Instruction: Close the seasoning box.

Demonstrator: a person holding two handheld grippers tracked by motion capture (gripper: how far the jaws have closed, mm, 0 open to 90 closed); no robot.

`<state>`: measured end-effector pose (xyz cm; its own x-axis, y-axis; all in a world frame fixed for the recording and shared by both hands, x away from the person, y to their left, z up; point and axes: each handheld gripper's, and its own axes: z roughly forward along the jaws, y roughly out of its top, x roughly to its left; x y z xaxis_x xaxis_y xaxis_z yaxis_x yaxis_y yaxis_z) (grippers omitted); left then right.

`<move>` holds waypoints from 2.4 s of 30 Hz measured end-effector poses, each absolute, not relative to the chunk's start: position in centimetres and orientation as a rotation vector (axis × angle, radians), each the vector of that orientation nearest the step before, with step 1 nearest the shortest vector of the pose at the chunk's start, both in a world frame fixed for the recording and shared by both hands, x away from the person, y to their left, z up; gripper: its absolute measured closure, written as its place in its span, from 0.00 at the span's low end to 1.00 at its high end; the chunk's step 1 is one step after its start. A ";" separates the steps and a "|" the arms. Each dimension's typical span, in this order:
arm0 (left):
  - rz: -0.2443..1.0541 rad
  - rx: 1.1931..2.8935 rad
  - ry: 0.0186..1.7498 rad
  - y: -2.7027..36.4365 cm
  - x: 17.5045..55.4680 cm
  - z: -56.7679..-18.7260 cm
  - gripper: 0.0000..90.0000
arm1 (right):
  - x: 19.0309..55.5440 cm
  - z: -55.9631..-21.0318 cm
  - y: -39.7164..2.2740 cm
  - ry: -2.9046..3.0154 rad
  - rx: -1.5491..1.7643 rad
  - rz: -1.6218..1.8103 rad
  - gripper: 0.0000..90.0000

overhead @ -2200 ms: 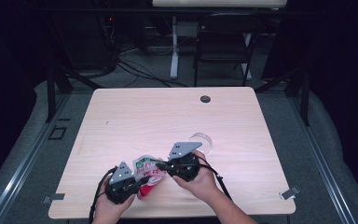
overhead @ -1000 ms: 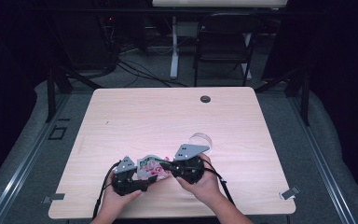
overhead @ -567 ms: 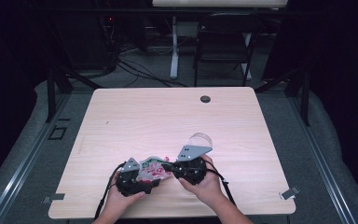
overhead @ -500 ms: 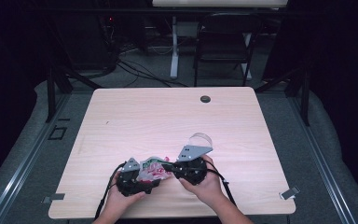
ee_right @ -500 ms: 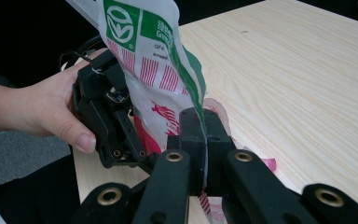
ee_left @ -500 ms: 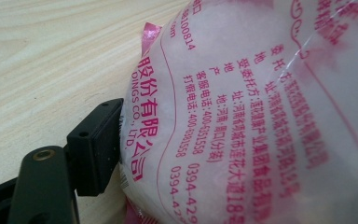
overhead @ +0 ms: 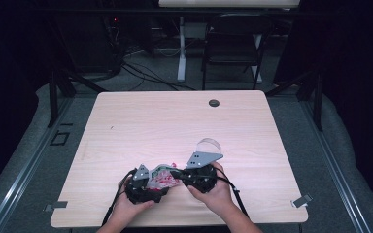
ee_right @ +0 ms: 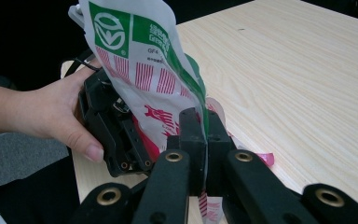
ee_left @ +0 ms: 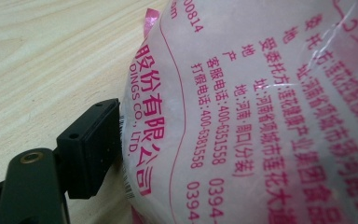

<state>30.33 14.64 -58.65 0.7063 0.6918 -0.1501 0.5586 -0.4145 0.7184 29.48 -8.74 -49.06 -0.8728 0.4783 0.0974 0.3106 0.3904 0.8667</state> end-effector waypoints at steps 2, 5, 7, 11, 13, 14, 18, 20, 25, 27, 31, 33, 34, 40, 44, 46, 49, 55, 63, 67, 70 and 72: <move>0.225 2.126 0.948 14.6 30.3 -58.7 0.23 | 29.5 -49.1 -8.8 2.475 0.711 1.487 1.00; 0.251 2.139 0.932 14.6 30.3 -58.7 0.23 | 29.5 -49.1 -8.8 2.476 0.711 1.484 1.00; 0.263 2.136 0.931 14.5 30.2 -58.8 0.23 | 29.5 -49.1 -8.8 2.475 0.712 1.483 1.00; 0.290 2.145 0.930 14.3 30.1 -58.8 0.24 | 29.5 -49.0 -8.8 2.472 0.713 1.481 0.99; 0.299 2.147 0.931 14.3 30.1 -58.8 0.26 | 29.5 -49.0 -8.7 2.471 0.713 1.481 0.99; 0.305 2.152 0.922 14.3 30.1 -58.8 0.27 | 29.5 -49.0 -8.7 2.471 0.714 1.483 0.99; 0.311 2.157 0.899 14.2 30.0 -58.8 0.36 | 29.4 -49.0 -8.7 2.473 0.719 1.489 1.00; 0.311 2.156 0.899 14.2 30.0 -58.8 0.38 | 29.4 -49.0 -8.6 2.473 0.715 1.486 1.00; 0.326 2.154 0.901 14.2 29.9 -58.8 0.44 | 29.4 -49.0 -8.6 2.475 0.712 1.483 1.00; 0.330 2.150 0.903 14.2 29.9 -58.8 0.45 | 29.4 -49.0 -8.6 2.475 0.711 1.484 1.00; 0.317 2.139 0.914 14.3 29.9 -58.8 0.49 | 29.4 -48.9 -8.6 2.479 0.711 1.483 1.00; 0.318 2.134 0.913 14.4 29.9 -58.7 0.51 | 29.4 -48.9 -8.7 2.480 0.710 1.481 1.00; 0.312 2.134 0.910 14.5 29.9 -58.7 0.52 | 29.4 -48.9 -8.6 2.478 0.712 1.487 0.99; 0.336 2.118 0.902 14.6 29.7 -58.6 0.60 | 29.4 -48.9 -8.7 2.471 0.711 1.500 0.99; 0.323 2.142 0.886 14.6 29.7 -58.1 0.63 | 29.5 -48.8 -8.8 2.463 0.716 1.509 0.99; 0.336 2.156 0.880 14.6 29.6 -57.9 0.63 | 29.6 -48.8 -8.9 2.465 0.719 1.512 0.99; 0.343 2.157 0.885 14.5 29.6 -57.7 0.64 | 29.6 -48.7 -9.0 2.454 0.726 1.521 0.99; 0.379 2.179 0.889 14.6 29.4 -57.2 0.64 | 29.6 -48.6 -9.1 2.451 0.719 1.531 0.98; 0.439 2.171 0.893 14.8 29.2 -56.7 0.65 | 29.7 -48.5 -9.3 2.455 0.712 1.551 0.90; 0.459 2.165 0.903 15.0 29.2 -56.4 0.65 | 29.6 -48.4 -9.3 2.445 0.701 1.548 0.82; 0.477 2.169 0.908 15.1 29.2 -56.4 0.65 | 29.5 -48.3 -9.3 2.437 0.696 1.549 0.77; 0.481 2.170 0.912 15.1 29.2 -56.3 0.65 | 29.5 -48.2 -9.4 2.434 0.691 1.537 0.74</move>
